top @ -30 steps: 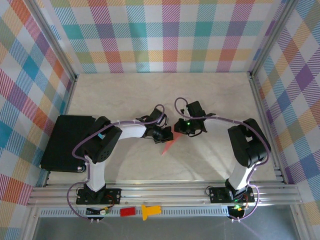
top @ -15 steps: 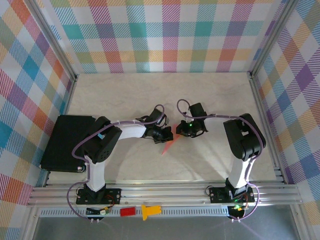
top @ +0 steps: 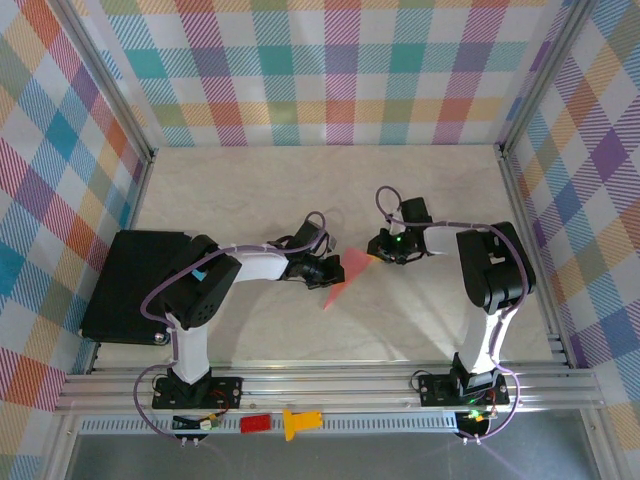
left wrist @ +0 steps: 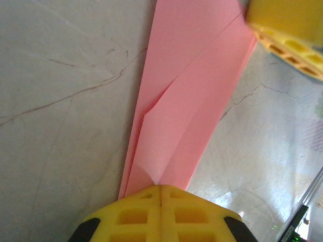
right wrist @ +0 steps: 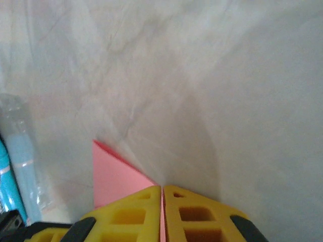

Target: Fold a paper plane with a square sheet of paper (pick it up from the middle)

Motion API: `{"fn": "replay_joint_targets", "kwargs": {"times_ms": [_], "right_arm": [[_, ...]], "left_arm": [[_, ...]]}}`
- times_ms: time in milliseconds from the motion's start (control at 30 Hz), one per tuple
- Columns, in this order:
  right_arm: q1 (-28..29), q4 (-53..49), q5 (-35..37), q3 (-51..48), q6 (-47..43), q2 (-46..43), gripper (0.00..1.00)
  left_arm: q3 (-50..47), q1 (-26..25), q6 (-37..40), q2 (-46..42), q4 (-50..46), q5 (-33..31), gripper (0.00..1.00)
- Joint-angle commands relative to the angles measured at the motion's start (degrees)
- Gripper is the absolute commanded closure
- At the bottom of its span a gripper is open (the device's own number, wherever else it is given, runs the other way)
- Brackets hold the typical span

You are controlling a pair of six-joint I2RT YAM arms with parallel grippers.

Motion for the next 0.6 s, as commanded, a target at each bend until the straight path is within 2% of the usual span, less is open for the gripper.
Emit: {"fn": "replay_joint_targets", "kwargs": {"times_ms": [0, 200, 300, 400, 500, 567], "right_arm": [[-1.33, -1.87, 5.51, 1.47, -1.27, -0.25, 0.9], [-1.3, -4.77, 8.28, 1.36, -1.94, -6.47, 0.88], [-0.86, -5.9, 8.24, 0.29, -1.16, -10.98, 0.85], [0.52, -7.09, 9.12, -1.61, 0.16, -15.49, 0.76], [3.01, -9.49, 11.68, -3.09, 2.06, -18.67, 0.7], [5.15, -11.89, 14.16, -3.4, 3.42, -20.05, 0.62]], "left_arm": [[-0.84, 0.54, 0.24, 1.36, -11.46, -0.55, 1.0], [1.97, 0.53, 0.03, -0.5, -10.98, 0.47, 1.0], [3.94, 0.53, -0.45, -3.88, -10.26, 0.15, 0.89], [4.15, 0.89, -0.6, -8.74, -9.79, -2.19, 0.75], [1.99, 2.36, -0.72, -13.62, -9.8, -5.12, 0.64], [-0.94, 4.06, -0.65, -17.11, -9.78, -7.31, 0.57]]}}
